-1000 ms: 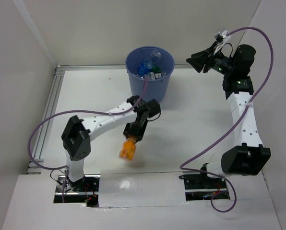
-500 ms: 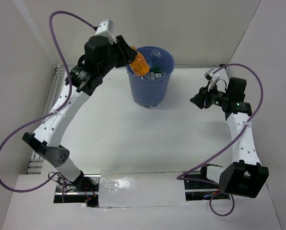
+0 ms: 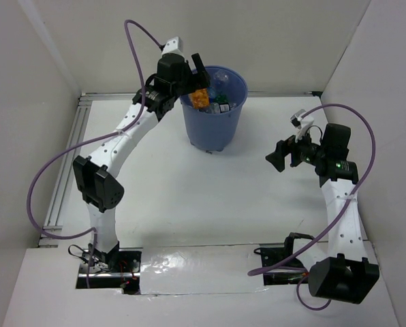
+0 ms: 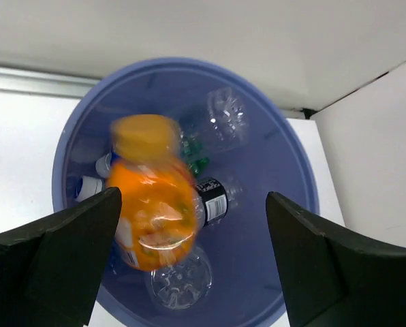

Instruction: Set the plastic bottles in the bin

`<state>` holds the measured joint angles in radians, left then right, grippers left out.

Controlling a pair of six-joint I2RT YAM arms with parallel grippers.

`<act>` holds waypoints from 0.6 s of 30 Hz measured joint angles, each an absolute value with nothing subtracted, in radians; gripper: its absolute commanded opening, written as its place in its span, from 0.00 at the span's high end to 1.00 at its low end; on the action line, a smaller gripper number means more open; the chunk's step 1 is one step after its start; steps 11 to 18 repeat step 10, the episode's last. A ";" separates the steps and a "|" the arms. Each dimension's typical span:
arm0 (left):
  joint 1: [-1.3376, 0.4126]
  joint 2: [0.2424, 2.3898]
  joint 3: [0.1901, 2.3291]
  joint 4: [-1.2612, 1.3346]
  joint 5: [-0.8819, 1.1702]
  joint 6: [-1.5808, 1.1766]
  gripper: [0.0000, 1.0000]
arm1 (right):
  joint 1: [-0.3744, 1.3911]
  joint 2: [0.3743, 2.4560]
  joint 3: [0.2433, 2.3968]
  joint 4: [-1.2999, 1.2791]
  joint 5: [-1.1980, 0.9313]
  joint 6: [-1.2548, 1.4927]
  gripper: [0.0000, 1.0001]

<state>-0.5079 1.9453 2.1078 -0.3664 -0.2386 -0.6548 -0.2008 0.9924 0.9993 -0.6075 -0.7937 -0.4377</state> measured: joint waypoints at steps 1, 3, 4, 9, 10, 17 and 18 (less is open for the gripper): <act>-0.507 1.942 2.108 -0.361 -0.239 -0.649 0.00 | -0.200 0.992 0.999 -0.607 -0.776 -0.417 0.00; -0.507 1.919 2.106 -0.358 -0.237 -0.630 0.00 | -0.196 0.992 0.999 -0.606 -0.741 -0.377 0.00; -0.509 1.899 2.098 -0.357 -0.234 -0.617 0.00 | -0.196 0.992 0.999 -0.605 -0.712 -0.349 0.00; -0.523 1.623 1.882 -0.297 -0.191 -0.533 0.00 | -0.194 0.990 0.999 -0.586 -0.574 -0.251 0.00; -0.525 1.546 1.816 -0.274 -0.180 -0.519 0.00 | -0.194 0.988 0.999 -0.583 -0.555 -0.242 0.00; -0.525 1.546 1.816 -0.274 -0.180 -0.519 0.00 | -0.194 0.988 0.999 -0.583 -0.555 -0.242 0.00; -0.525 1.546 1.816 -0.274 -0.180 -0.519 0.00 | -0.194 0.988 0.999 -0.583 -0.555 -0.242 0.00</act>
